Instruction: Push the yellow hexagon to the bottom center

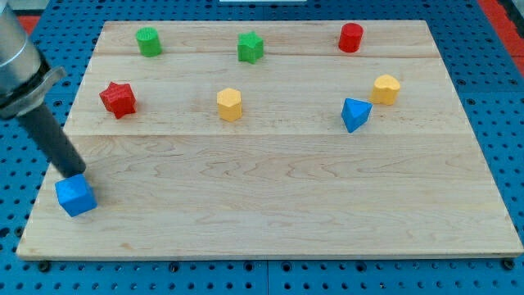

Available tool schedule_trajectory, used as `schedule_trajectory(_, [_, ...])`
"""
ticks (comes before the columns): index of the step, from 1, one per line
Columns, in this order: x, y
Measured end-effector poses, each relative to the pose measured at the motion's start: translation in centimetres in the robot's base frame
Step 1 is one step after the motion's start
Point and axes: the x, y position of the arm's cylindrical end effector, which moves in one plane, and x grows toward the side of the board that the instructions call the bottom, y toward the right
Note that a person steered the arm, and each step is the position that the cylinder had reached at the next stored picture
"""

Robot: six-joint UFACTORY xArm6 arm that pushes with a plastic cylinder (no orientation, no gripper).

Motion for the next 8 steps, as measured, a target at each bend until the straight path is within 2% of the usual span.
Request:
schedule_trajectory(1, [-7.1,4.4])
schedule_trajectory(2, [-11.1,11.3])
schedule_trajectory(4, [-13.6,17.5])
schedule_trajectory(5, [-11.6,23.1])
schedule_trajectory(6, [-4.1,25.5])
schedule_trajectory(7, [-1.7,25.7])
schedule_trajectory(8, [-6.1,25.1])
